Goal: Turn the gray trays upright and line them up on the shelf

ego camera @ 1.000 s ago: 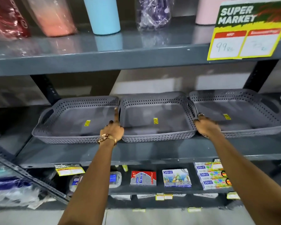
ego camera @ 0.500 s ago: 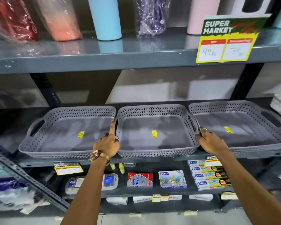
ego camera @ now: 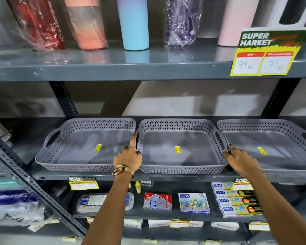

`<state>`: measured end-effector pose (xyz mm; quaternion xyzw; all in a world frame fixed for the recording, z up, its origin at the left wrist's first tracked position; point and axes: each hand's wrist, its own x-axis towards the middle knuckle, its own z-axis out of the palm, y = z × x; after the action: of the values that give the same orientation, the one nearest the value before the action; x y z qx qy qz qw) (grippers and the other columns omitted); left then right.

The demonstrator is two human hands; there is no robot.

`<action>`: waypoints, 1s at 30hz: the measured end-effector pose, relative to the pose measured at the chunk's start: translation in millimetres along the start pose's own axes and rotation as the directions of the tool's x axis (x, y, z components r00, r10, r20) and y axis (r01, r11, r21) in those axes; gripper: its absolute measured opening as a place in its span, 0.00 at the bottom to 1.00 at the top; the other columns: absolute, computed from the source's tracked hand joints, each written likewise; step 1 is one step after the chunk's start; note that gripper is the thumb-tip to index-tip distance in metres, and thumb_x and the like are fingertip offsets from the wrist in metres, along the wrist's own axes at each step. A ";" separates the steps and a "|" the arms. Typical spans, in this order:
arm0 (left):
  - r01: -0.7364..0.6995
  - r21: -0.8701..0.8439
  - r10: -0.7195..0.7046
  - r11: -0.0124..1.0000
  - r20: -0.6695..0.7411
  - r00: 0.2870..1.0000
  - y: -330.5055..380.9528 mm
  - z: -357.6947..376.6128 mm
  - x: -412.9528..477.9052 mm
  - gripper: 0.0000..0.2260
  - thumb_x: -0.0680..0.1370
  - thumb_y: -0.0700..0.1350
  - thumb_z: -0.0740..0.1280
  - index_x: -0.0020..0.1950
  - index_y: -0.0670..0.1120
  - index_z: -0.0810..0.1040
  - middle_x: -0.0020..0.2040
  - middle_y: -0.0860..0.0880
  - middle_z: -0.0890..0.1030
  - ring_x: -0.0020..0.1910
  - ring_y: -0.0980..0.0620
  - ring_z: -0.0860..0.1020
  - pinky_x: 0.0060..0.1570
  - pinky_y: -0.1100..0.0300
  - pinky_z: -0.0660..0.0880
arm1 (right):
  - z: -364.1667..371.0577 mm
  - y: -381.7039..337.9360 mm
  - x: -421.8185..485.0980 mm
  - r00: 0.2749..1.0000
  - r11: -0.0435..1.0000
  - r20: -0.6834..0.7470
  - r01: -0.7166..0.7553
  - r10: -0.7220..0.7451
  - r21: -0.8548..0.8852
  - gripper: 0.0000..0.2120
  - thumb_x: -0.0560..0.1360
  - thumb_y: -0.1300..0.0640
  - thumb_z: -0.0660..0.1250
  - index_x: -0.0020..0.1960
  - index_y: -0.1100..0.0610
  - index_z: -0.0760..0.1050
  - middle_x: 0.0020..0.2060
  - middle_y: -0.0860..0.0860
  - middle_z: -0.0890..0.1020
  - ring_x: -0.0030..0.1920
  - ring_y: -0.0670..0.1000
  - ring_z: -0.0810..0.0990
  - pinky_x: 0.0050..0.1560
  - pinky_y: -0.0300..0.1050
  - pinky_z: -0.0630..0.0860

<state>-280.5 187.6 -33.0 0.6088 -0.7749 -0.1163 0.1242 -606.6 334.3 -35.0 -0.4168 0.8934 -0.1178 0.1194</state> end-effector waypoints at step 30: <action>0.021 -0.025 -0.024 0.999 -0.097 0.995 1.0 1.7 -1.4 0.27 0.79 0.58 0.50 0.76 0.61 0.45 0.56 0.39 0.81 0.54 0.37 0.79 0.52 0.46 0.74 | -9.4 -15.9 -4.5 0.998 0.998 0.009 -0.056 0.056 0.007 0.21 0.77 0.44 0.53 0.60 0.58 0.69 0.61 0.63 0.77 0.59 0.64 0.76 0.59 0.58 0.70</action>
<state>-281.7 189.3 -34.4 0.6209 -0.7595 -0.0973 0.1679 -595.3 328.9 -20.7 -0.3917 0.9037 -0.1159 0.1283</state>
